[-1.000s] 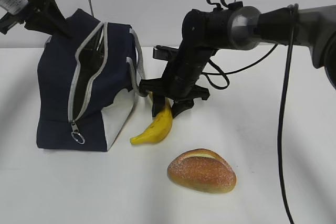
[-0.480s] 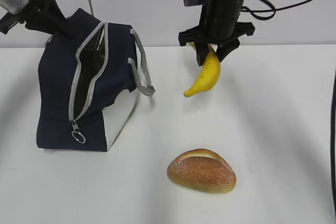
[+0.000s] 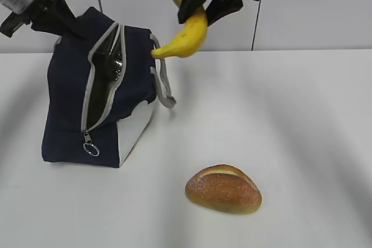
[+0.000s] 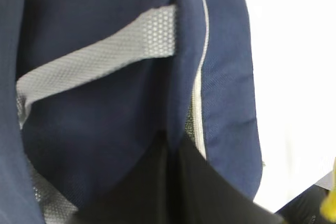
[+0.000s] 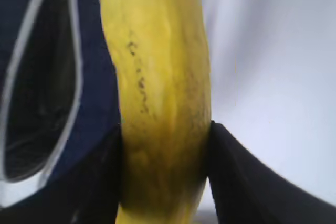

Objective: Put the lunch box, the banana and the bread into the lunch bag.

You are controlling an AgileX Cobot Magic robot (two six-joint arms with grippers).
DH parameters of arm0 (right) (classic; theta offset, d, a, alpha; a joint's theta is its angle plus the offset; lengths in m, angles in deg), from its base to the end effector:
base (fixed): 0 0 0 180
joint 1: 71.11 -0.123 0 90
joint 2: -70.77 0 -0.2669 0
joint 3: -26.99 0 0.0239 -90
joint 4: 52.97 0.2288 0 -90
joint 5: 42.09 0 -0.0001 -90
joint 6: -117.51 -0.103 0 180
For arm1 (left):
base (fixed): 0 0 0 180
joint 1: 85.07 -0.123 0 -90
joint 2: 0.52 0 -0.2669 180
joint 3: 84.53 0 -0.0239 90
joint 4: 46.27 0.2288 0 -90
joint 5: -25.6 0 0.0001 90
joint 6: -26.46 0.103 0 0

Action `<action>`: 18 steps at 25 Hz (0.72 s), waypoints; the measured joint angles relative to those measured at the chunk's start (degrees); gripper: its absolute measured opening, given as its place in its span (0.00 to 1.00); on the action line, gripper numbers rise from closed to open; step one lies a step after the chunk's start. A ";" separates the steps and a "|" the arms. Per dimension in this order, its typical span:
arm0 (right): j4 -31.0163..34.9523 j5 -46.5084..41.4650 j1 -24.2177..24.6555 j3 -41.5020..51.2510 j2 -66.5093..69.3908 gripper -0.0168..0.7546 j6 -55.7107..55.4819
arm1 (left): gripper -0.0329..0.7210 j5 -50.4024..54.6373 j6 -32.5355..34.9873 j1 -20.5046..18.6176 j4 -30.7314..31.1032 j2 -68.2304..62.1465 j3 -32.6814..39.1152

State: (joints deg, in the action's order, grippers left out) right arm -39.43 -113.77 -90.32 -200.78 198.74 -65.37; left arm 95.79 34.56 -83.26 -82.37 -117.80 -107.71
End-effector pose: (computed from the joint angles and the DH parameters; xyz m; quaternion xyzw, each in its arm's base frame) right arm 0.4019 0.1643 0.3077 -0.1281 0.9548 0.1616 0.2143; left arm 0.3794 -0.0691 0.2871 0.0174 0.9439 -0.2955 0.1464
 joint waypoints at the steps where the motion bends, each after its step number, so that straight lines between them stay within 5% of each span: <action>1: 2.78 0.00 -0.12 -0.10 0.00 0.48 0.46 | 0.04 0.00 0.00 0.00 -0.19 0.00 0.00; 8: 14.28 0.00 -3.38 -0.41 1.90 0.48 2.87 | 0.04 0.06 0.00 0.00 -1.34 0.00 0.00; 18: 14.63 3.99 -7.28 -0.41 10.33 0.48 4.84 | 0.04 0.06 0.62 0.00 -2.31 0.00 0.00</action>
State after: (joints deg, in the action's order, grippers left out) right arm -24.80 -109.78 -97.60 -201.19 209.07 -60.53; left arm 95.85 35.18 -83.26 -84.68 -117.80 -107.71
